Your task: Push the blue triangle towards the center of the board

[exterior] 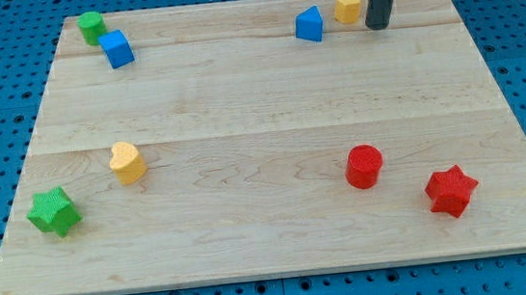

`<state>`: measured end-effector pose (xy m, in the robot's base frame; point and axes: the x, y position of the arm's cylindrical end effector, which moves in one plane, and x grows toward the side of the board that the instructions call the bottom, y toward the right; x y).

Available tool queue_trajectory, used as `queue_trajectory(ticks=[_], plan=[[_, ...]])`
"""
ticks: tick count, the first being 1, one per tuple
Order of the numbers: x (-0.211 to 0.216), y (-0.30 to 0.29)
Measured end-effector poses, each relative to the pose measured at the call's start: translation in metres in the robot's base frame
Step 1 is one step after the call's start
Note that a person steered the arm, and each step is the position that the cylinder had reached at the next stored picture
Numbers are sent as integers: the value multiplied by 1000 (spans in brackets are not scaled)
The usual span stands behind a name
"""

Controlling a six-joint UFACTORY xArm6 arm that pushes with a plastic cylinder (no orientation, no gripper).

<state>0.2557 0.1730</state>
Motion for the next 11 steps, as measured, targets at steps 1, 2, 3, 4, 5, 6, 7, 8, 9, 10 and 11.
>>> queue_trajectory(ticks=[1,2,3,4,5,6,7,8,9,10,11], plan=[[-17,-31],[-15,-103],[7,-129],[6,-125],[25,-144],[53,-145],[33,-201],[-6,-252],[-15,-314],[-25,-355],[1,-383]])
